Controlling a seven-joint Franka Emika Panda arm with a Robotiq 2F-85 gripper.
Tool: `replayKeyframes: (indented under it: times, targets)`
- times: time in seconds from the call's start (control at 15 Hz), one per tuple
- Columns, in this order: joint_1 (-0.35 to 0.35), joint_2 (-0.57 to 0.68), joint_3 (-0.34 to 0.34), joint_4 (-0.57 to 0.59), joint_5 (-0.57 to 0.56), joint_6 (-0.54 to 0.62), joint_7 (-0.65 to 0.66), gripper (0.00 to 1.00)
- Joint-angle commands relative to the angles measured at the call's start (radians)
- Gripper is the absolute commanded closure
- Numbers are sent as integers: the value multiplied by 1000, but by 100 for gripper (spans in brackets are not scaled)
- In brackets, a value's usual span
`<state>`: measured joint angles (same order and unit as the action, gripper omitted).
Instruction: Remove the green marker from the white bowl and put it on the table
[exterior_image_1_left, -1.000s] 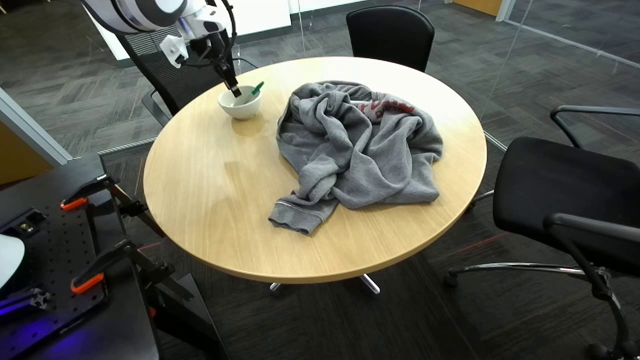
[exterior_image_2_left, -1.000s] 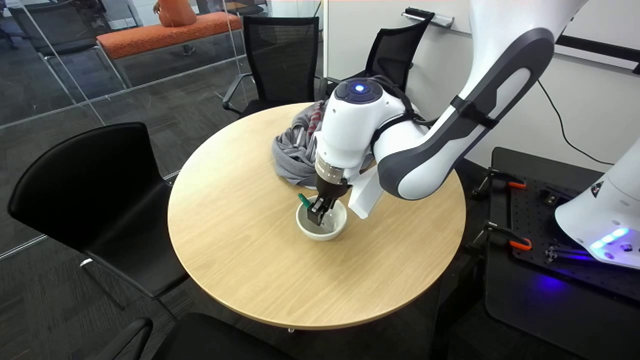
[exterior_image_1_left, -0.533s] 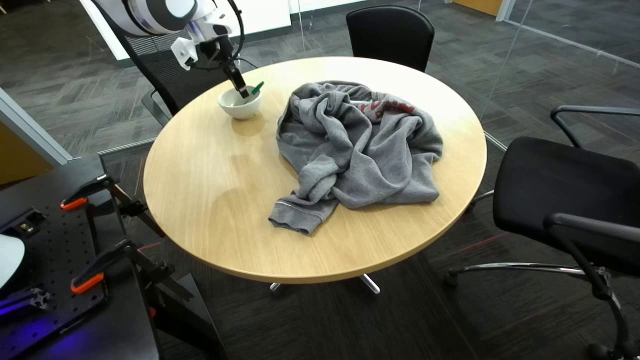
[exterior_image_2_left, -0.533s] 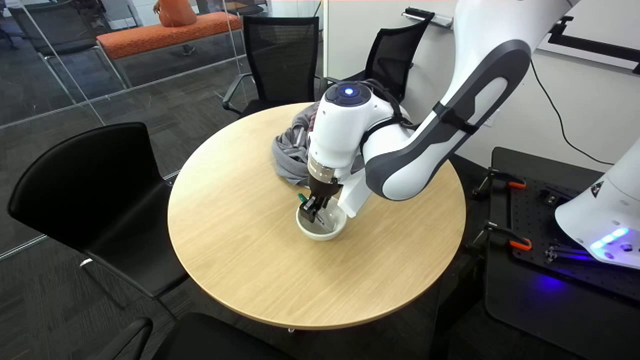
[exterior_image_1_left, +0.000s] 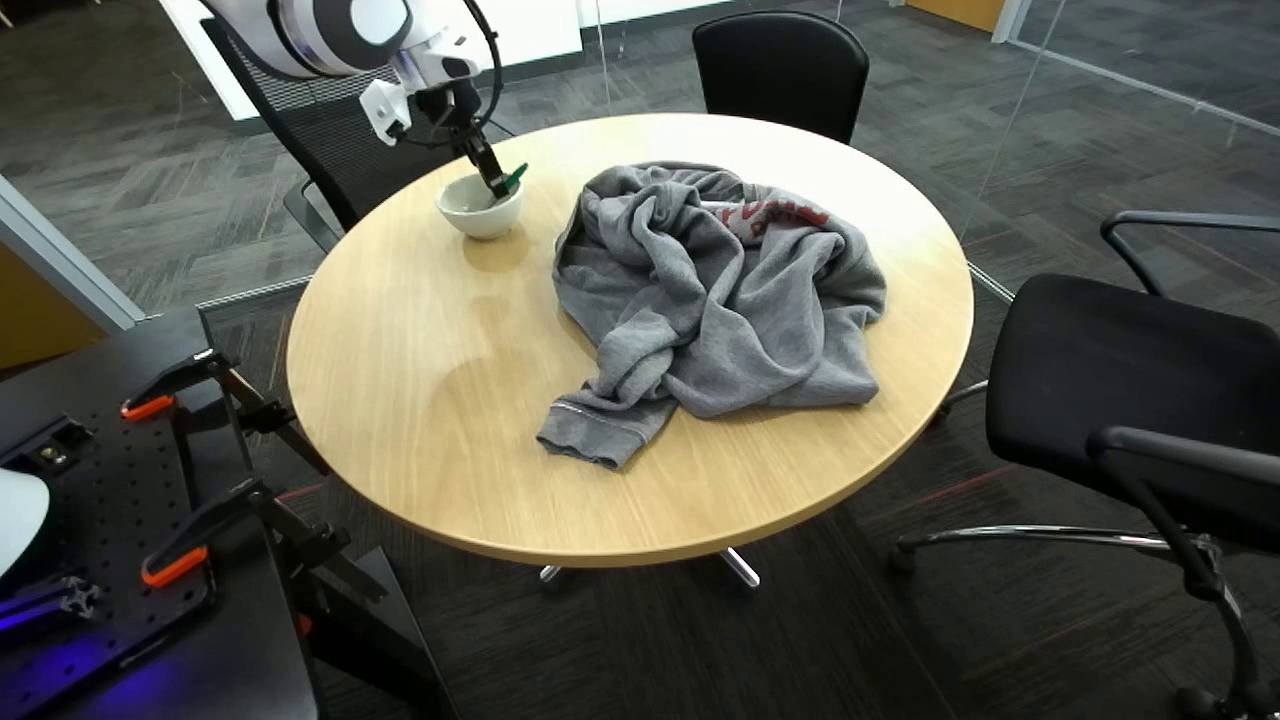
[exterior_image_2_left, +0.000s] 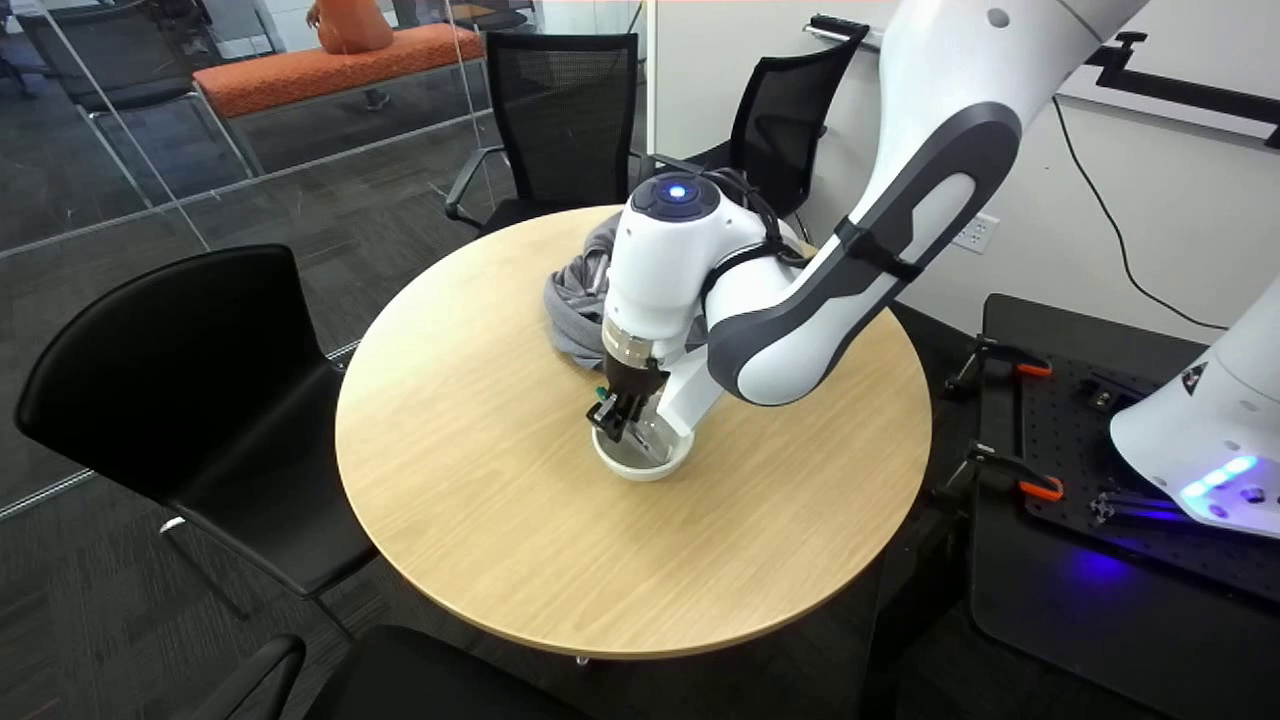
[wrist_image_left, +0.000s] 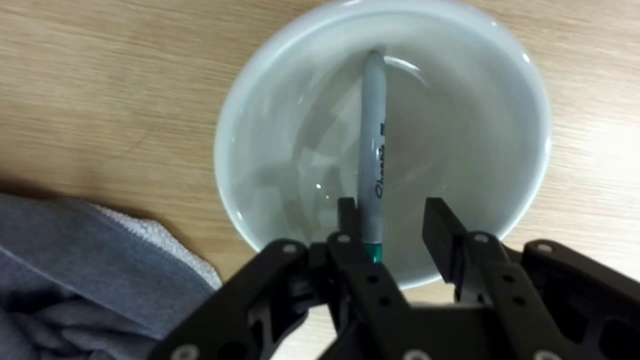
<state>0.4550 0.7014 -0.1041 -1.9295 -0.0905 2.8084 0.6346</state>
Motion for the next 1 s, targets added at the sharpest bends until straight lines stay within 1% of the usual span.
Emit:
replayKeyframes:
  times: [0.0,0.07,0.13,0.27,0.47,0.73,0.93]
  targets:
    - [14,23,-18,46,19,-47,15,90]
    - [17,23,-21,46,17,-48,17,98]
    - [25,20,-27,41,13,-45,23,100]
    - [41,8,-39,26,5,-37,33,96]
    - [86,-16,-77,-5,-16,-23,55,96]
    - [202,-58,-174,-59,-80,2,142,96]
    - [315,-100,-275,-104,-157,4,245,96]
